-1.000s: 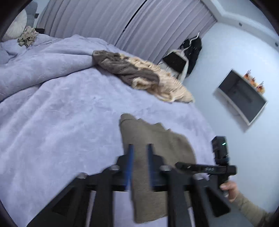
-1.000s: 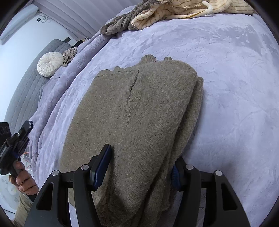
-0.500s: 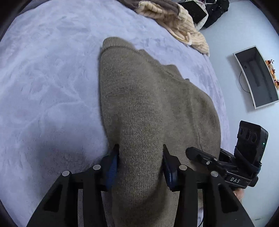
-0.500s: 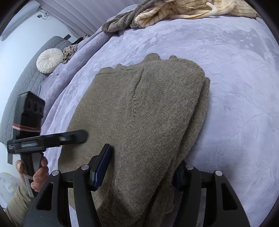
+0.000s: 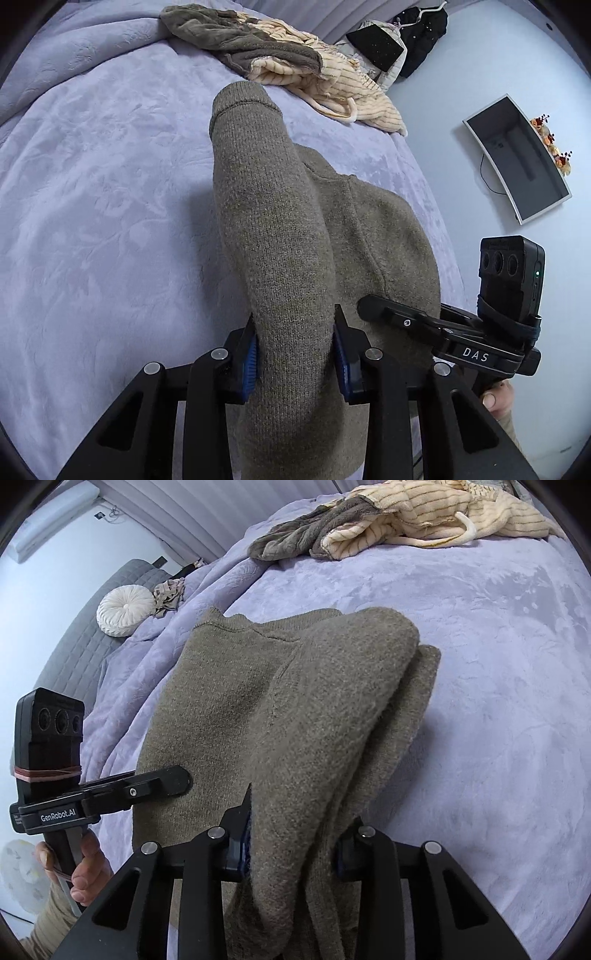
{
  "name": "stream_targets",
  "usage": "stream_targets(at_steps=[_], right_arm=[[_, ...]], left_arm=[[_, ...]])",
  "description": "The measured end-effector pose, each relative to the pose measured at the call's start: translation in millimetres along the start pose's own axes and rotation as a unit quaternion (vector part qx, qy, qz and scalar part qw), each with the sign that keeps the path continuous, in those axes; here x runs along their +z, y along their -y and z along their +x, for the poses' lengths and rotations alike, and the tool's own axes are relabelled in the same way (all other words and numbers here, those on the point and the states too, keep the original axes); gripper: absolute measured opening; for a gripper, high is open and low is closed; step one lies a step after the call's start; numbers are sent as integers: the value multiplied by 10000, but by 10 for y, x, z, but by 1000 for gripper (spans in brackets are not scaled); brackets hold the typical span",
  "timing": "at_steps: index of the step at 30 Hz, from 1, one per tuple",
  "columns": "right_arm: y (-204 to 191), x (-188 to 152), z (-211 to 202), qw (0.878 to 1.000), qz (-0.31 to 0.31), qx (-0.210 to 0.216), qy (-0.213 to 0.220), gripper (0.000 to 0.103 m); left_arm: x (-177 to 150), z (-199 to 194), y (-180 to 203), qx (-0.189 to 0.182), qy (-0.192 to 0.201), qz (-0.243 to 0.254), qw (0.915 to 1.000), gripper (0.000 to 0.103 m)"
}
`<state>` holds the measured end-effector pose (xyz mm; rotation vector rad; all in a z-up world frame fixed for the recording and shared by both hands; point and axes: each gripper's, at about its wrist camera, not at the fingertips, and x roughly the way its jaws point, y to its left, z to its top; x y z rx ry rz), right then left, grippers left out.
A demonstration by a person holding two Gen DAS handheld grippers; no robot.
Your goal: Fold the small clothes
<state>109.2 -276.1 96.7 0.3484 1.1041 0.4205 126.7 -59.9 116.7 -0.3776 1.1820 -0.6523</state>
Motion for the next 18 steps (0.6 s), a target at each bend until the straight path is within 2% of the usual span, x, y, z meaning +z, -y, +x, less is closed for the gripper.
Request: stream_targets(at_steps=[9, 18], right_arm=[[-502, -558, -280, 9991, -428, 44, -19, 35], [-800, -1078, -363, 9977, -671, 8, -93, 35]], left_arm=[[-810, -639, 49, 152, 120, 97, 9998, 35], [-1423, -872, 177, 507, 222, 206, 9983, 35]])
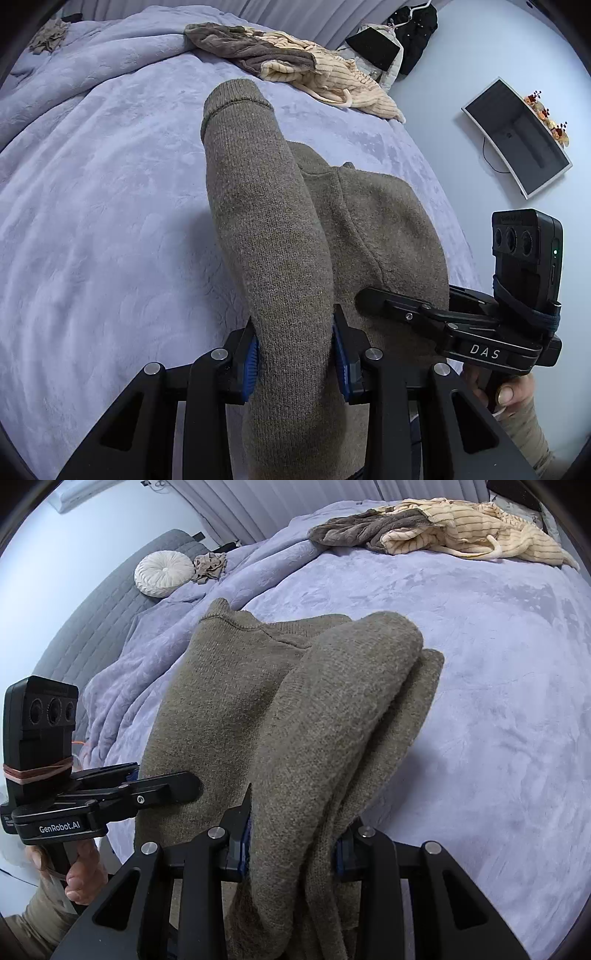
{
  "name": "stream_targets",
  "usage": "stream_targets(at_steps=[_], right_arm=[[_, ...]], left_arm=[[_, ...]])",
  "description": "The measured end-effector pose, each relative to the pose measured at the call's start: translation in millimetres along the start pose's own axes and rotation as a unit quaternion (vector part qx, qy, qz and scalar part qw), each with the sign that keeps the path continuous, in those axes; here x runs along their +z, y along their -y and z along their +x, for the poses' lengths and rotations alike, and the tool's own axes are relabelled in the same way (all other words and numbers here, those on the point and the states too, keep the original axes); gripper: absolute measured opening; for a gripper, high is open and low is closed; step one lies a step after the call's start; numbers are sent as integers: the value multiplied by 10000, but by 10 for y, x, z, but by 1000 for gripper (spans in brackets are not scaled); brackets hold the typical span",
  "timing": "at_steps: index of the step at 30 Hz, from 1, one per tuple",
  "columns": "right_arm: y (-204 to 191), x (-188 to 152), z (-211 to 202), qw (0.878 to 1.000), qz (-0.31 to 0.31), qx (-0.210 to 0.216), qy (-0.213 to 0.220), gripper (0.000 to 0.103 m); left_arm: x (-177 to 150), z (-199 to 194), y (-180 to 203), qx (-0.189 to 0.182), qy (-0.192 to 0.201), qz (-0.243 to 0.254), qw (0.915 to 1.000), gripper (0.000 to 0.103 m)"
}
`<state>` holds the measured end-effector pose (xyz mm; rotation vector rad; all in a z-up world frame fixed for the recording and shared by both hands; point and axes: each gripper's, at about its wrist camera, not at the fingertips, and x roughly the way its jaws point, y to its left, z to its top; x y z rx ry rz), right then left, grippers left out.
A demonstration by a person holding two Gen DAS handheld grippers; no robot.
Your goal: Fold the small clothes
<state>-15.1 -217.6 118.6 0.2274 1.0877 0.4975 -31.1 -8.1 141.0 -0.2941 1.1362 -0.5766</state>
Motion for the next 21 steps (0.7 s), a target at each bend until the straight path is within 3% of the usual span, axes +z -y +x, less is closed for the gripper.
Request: stream_targets(at_steps=[10, 21], right_arm=[[-70, -444, 69, 9998, 4, -24, -213, 35], [53, -521, 172, 9996, 23, 89, -265, 35]], left_arm=[[-436, 70, 61, 231, -150, 34, 9996, 35], [-573, 136, -43, 514, -209, -103, 9984, 35]])
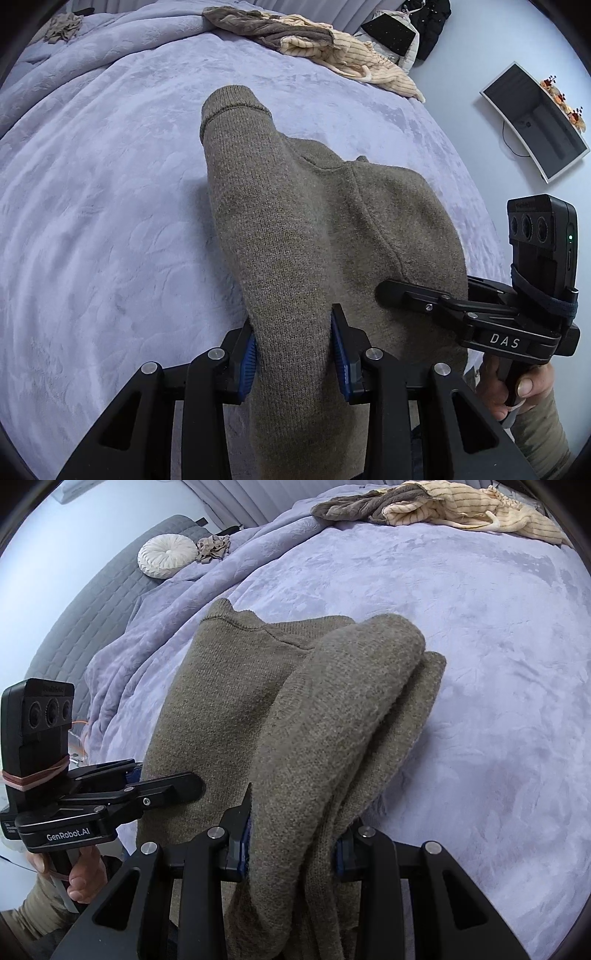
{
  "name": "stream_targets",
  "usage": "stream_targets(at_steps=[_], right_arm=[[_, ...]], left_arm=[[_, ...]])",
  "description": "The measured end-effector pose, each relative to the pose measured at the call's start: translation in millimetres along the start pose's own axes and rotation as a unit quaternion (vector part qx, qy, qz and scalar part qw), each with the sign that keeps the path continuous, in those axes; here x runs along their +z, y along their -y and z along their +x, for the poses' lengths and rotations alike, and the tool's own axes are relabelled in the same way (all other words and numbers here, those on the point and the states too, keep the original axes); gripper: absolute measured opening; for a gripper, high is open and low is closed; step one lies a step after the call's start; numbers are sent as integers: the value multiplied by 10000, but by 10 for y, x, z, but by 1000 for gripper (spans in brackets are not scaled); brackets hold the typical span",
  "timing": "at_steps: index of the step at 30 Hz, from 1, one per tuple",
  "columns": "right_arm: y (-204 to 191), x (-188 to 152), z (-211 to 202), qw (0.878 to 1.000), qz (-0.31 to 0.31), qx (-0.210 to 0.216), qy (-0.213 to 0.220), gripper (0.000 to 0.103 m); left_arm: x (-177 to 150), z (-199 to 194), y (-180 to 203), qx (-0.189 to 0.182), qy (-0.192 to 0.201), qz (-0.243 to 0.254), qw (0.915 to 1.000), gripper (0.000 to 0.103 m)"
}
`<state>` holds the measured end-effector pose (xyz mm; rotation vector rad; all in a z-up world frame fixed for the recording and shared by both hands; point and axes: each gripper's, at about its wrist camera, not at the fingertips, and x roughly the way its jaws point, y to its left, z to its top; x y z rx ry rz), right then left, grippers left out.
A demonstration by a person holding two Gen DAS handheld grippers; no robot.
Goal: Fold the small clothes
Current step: 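Open both tools to release the folded end onto the sweater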
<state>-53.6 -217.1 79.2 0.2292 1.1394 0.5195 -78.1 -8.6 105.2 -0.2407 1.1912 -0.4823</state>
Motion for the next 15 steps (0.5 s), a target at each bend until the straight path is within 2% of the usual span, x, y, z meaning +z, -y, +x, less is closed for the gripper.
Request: stream_targets(at_steps=[1, 4, 7, 9, 12, 15], right_arm=[[26, -7, 17, 10000, 22, 0, -13, 36], [113, -28, 63, 9999, 93, 27, -54, 41], [226, -30, 66, 9996, 239, -167, -54, 56], [327, -40, -18, 9987, 471, -215, 13, 56], [300, -85, -345, 9968, 463, -420, 495, 56], [40, -52, -570, 9952, -107, -370, 898, 56]], left_arm=[[-7, 19, -23, 43, -15, -12, 10000, 35], [-44, 65, -104, 252, -74, -75, 9996, 47], [-63, -7, -212, 231, -98, -260, 9993, 47], [-65, -167, -274, 162, 39, -428, 9989, 47], [-6, -395, -222, 95, 414, -290, 9987, 47], [195, -319, -24, -143, 400, 55, 9991, 47]])
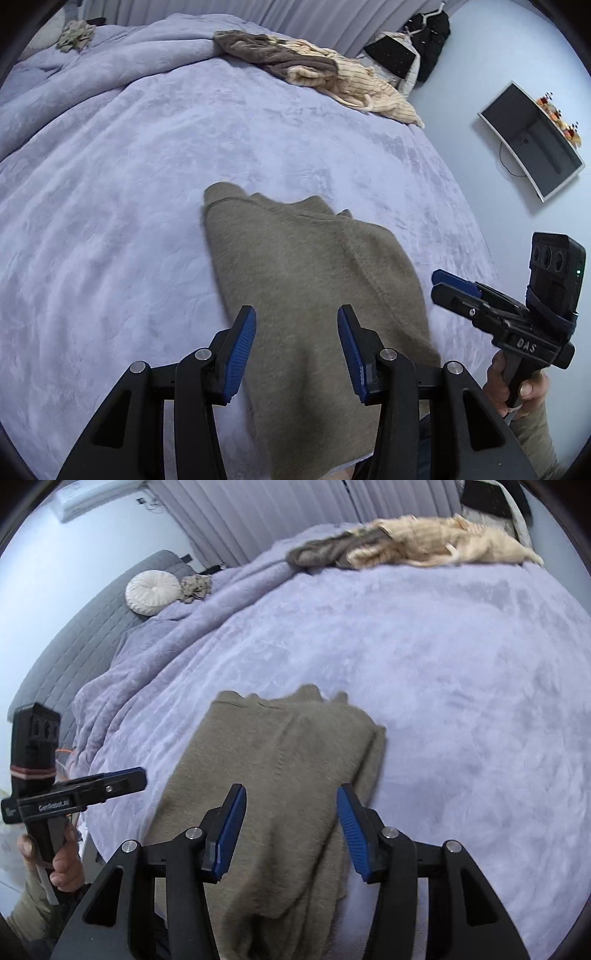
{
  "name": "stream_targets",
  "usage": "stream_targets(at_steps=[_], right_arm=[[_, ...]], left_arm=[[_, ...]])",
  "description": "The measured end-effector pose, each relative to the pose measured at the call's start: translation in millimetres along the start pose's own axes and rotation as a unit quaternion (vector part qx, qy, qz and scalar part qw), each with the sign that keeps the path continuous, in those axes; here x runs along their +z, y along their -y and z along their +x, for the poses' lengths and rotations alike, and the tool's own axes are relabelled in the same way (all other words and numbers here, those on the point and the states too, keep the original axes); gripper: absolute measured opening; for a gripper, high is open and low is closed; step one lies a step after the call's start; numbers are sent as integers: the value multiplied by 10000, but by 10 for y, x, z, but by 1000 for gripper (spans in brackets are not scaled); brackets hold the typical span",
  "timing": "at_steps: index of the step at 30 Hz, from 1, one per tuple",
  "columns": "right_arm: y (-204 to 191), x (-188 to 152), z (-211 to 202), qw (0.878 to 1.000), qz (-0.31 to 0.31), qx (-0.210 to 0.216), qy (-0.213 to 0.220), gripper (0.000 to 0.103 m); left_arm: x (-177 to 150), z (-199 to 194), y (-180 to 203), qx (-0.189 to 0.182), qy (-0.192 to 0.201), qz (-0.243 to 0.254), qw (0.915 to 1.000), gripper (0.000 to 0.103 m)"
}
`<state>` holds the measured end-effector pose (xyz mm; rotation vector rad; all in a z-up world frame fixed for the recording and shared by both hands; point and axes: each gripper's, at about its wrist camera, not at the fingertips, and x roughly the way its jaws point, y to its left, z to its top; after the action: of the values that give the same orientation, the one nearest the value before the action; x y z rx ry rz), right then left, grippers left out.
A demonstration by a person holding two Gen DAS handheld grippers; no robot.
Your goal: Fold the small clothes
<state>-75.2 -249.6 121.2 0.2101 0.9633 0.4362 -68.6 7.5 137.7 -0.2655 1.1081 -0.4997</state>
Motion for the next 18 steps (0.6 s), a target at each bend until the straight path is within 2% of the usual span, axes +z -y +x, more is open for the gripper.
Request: stream_targets(at_steps=[2, 3, 5, 6, 8, 10, 14, 18], right_arm=[[-162, 68, 56, 9989, -348, 318, -46, 58], [-225, 103, 145, 9978, -567, 332, -84, 58], [-212, 152, 386, 9967, -775, -96, -233, 58], [-106, 168, 558, 9963, -692, -248, -441, 58], [155, 137, 792, 9961, -333, -194, -791, 57], [307, 105, 860, 9964, -199, -78, -819, 55], [185, 60, 543, 9976, -390, -147, -549, 57], [-173, -227, 25, 9933, -1047, 411, -259, 58]], left_arm=[[144, 201, 61, -165, -139, 86, 9997, 47], [206, 325, 68, -181, -225, 78, 9996, 47], [280, 554, 44, -157, -377, 82, 9991, 47], [288, 684, 12, -110, -503, 57, 9987, 47], [268, 924, -70, -27, -803, -69, 9967, 46], [254, 942, -18, 85, -759, 80, 9970, 46], [174, 631, 208, 359, -570, 405, 9969, 46], [-146, 357, 438, 678, -543, 978, 9914, 47]])
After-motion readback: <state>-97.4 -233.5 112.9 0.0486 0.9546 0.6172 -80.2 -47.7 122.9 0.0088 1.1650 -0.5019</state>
